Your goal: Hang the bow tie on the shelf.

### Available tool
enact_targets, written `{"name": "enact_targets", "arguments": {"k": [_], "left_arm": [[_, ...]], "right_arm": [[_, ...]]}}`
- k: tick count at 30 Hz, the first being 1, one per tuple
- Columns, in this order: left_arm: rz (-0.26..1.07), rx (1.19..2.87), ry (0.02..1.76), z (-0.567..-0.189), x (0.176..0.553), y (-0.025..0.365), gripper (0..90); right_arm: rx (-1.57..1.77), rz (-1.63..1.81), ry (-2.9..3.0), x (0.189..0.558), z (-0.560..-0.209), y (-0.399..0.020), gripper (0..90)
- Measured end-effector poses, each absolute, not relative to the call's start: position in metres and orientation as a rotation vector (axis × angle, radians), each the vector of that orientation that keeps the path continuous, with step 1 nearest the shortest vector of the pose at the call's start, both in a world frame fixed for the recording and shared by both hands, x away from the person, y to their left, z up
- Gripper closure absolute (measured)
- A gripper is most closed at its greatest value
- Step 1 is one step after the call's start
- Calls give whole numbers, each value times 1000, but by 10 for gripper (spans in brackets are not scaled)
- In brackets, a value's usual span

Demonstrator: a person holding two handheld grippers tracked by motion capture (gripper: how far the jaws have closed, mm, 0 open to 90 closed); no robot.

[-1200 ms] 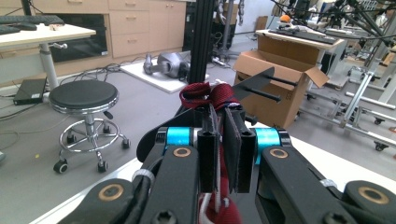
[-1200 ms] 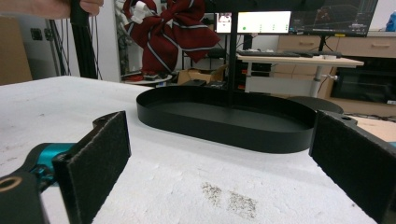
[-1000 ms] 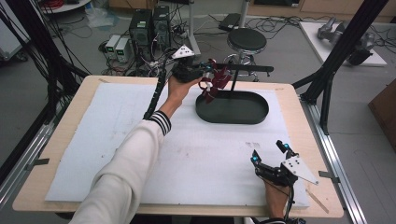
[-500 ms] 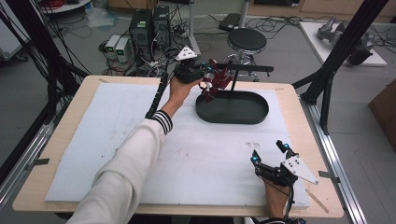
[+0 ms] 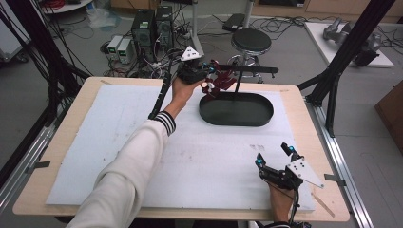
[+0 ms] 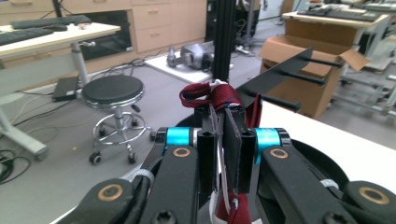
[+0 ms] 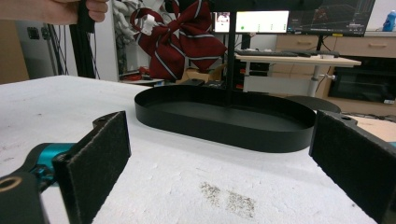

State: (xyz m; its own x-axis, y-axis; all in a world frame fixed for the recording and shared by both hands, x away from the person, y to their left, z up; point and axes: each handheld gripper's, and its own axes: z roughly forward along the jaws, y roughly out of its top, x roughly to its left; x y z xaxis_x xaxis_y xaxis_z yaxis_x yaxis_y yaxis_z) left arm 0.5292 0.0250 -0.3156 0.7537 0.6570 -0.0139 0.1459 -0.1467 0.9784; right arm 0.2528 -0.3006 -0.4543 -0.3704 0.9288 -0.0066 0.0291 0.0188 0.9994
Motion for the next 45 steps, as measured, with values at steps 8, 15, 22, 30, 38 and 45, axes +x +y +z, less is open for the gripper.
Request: {"name": "enact_targets", "arguments": {"k": [8, 15, 22, 30, 38, 45], "left_arm": [[539, 1707, 663, -314, 528, 26, 809], [594, 1721, 678, -309, 525, 29, 683], [624, 1712, 689, -309, 518, 38, 370], [525, 1687, 572, -313, 491, 79, 174], [520, 1717, 506, -323, 449, 134, 158], [547, 1671, 472, -353, 397, 188, 158]], "right_arm": [[1013, 1458, 1513, 253, -454, -301, 43], [1012, 1460, 1508, 253, -454, -301, 43], [1011, 1459, 1510, 253, -454, -301, 43], [1009, 1461, 1509, 252, -455, -301, 43], [1007, 1466, 1509, 252, -455, -301, 43], [1007, 1476, 1509, 252, -455, -301, 43]]}}
